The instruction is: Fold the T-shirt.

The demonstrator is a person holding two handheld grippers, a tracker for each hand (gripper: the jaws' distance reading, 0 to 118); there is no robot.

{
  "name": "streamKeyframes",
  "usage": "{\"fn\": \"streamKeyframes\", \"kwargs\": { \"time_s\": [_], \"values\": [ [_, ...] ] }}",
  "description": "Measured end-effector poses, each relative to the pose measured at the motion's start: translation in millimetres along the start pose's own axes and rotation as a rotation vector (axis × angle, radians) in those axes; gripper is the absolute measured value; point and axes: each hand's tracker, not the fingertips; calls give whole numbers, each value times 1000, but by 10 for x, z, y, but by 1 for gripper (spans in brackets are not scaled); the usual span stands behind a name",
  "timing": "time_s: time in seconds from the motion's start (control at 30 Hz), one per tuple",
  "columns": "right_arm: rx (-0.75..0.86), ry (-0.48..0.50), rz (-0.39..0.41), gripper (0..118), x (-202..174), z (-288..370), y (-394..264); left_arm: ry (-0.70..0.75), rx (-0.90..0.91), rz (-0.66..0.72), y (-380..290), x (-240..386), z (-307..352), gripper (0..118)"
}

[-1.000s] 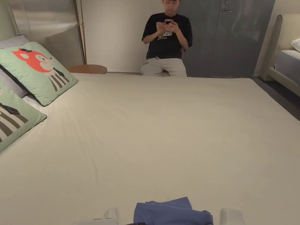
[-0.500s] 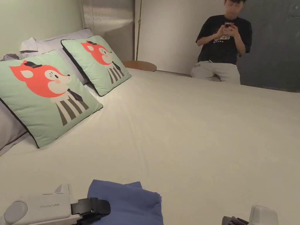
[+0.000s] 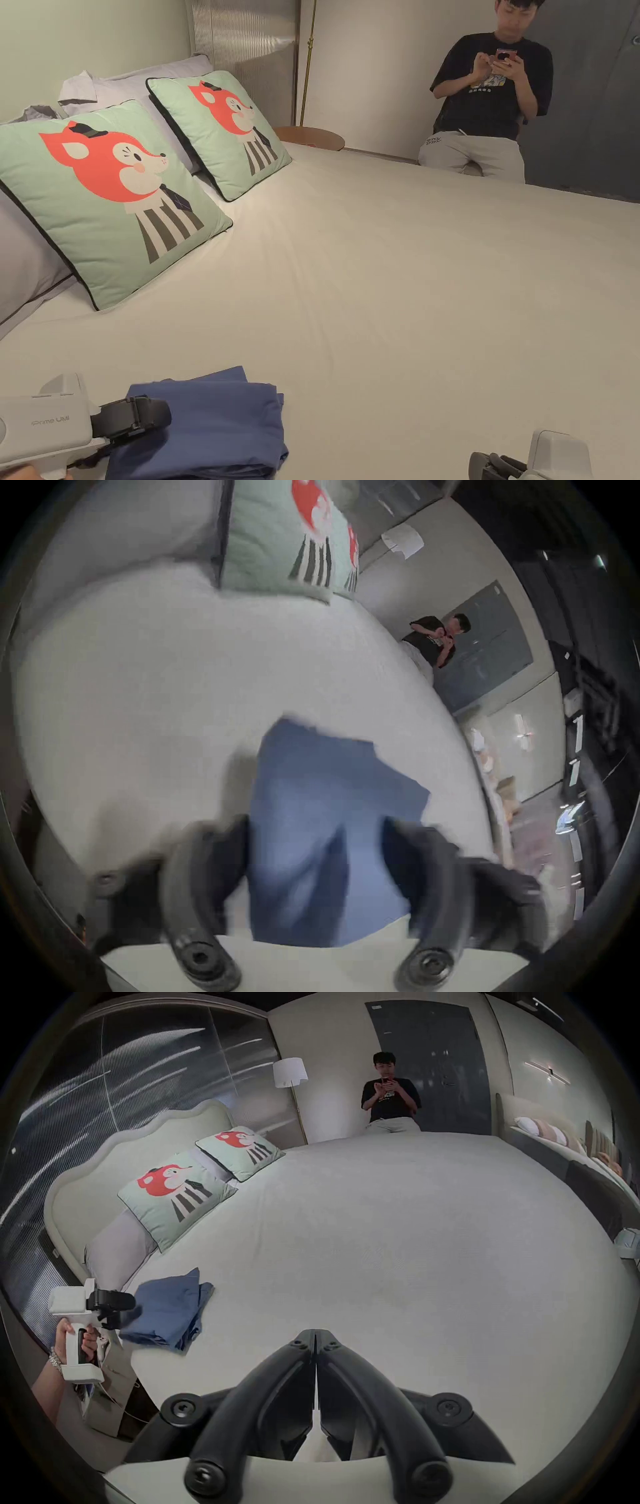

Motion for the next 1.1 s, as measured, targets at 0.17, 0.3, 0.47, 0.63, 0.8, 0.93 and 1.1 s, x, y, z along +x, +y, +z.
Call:
{"fn": "streamKeyframes", "kwargs": {
  "time_s": [0.17,0.3,0.47,0.63,0.8,0.93,1.1],
  "values": [
    [31,-19,-6,1,117,100,-5,75,184,-181,2,182,290,110],
    [57,-58,15,1,203,208,-23,-31,174,-263,-180,702,550,107],
    [89,-74,-22,1,415,447,-31,-56,120,-320,-522,1397,458,0],
    [143,-156,-18,1,612,747,-70,-111,33,-403,-884,2006,190,0],
    [253,-280,15,1,804,1069,-35,-108,138,-524,-1152,2596,94,0],
    [453,-387,109,1,770,1380,125,-110,384,-622,-1264,3065,303,0],
    [695,-469,185,1,689,1758,360,-139,673,-655,-1277,3535,698,0]
  ]
}}
